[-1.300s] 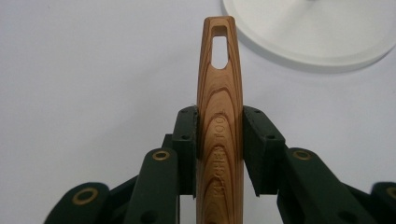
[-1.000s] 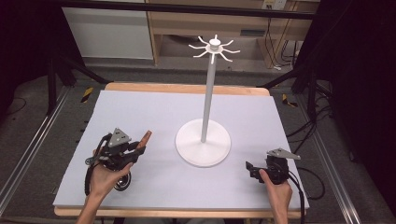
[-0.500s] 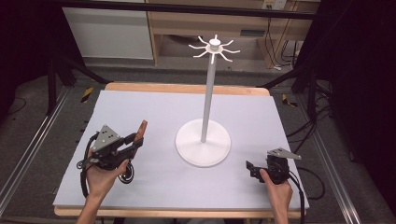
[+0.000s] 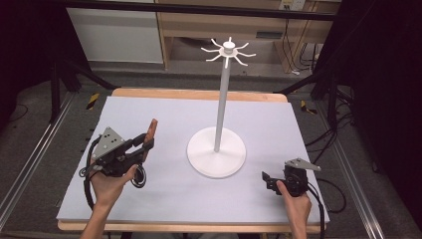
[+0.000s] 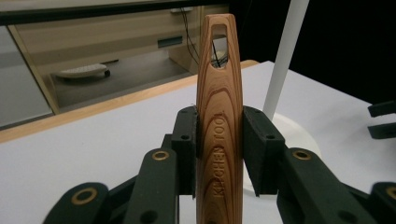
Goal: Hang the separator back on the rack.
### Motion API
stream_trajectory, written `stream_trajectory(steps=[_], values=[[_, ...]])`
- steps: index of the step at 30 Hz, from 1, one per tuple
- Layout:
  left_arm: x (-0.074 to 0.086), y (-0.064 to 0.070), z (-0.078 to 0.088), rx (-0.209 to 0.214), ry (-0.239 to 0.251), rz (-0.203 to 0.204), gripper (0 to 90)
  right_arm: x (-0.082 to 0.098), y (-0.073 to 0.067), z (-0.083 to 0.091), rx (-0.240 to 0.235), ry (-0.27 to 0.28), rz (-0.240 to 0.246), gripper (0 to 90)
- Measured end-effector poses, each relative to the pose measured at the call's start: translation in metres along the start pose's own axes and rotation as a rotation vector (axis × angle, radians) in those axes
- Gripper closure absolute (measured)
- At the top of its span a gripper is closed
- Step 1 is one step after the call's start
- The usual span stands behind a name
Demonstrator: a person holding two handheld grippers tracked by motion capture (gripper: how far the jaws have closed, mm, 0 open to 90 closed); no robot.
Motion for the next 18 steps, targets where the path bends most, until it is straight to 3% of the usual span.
stream_trajectory(steps=[5, 9, 18], values=[[-0.011, 0.003, -0.004, 0.008, 0.021, -0.004, 67.3, 0.0, -0.001, 0.0, -0.001, 0.003, 0.006, 7.5], [-0.021, 0.005, -0.007, 0.024, 0.042, 0.018, 67.3, -0.001, 0.0, 0.001, -0.003, 0.01, 0.004, 7.4], [-0.042, 0.011, -0.012, 0.028, 0.079, 0.01, 67.3, 0.0, 0.0, 0.0, -0.008, 0.008, 0.008, 7.3]])
Point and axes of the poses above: each handheld gripper's, and its own axes: z roughly backward along the jaws, x roughly out of its underside, y roughly to its right, the point moved 4 cm from there along -z, roughly forward along the jaws, and after that the axes turned 7 degrees about y, right-handed, at the moved point
